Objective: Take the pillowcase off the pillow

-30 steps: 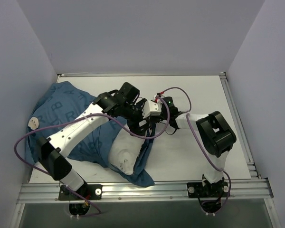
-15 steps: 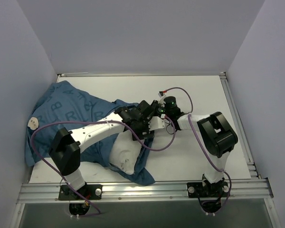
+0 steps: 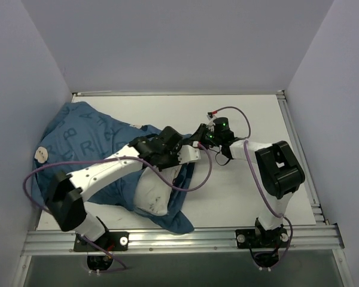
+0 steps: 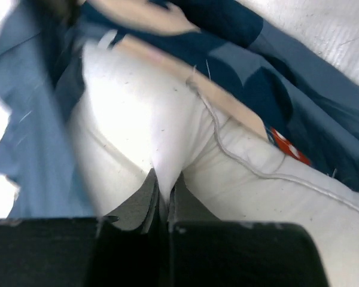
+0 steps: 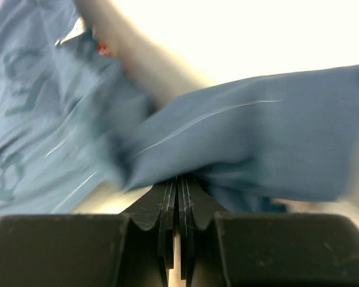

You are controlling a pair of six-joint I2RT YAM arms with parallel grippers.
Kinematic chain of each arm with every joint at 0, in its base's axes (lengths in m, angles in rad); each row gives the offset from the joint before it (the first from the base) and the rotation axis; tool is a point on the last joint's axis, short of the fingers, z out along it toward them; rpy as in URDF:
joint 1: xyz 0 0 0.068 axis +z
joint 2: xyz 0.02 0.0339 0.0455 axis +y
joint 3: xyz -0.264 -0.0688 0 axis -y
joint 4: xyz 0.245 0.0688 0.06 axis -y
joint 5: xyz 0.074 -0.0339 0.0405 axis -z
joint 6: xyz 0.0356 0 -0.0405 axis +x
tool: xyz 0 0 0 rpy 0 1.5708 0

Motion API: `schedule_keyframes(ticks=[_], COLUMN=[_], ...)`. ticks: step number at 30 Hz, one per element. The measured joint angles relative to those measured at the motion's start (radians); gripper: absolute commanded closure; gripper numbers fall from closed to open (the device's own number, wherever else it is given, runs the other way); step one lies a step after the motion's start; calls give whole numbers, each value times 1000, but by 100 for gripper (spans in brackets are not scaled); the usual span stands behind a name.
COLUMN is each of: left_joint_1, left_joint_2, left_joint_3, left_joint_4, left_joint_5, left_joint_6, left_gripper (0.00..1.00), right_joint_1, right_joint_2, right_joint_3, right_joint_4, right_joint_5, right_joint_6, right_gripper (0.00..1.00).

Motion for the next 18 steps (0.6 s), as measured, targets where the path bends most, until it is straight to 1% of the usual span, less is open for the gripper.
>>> schedule_keyframes(ticks=[3, 6, 8, 11, 14, 18], left_joint_1=[70, 166, 195, 224, 278, 328], left_joint_2=[-126, -209, -245, -265, -257, -225], left_joint_3=[8, 71, 126, 209, 304, 422], left_joint_4=[-48, -126, -177, -247, -304, -340], left_joint_5=[100, 209, 244, 294, 337, 370], left_joint_6=[9, 20, 23, 16, -15, -98], left_gripper=[98, 98, 98, 98, 98, 98], right_joint_1=[-51, -66, -66, -66, -65, -35], right_joint_2=[-3, -2, -2, -1, 1, 1], right_joint_3=[2, 19, 37, 56, 56, 67], right_joint_4=[-21, -37, -38, -33, -16, 8], right_joint_5=[-27, -54, -71, -90, -113, -119], right_joint_6=[-13, -34, -43, -55, -56, -63], right_gripper=[100, 100, 100, 100, 100, 100])
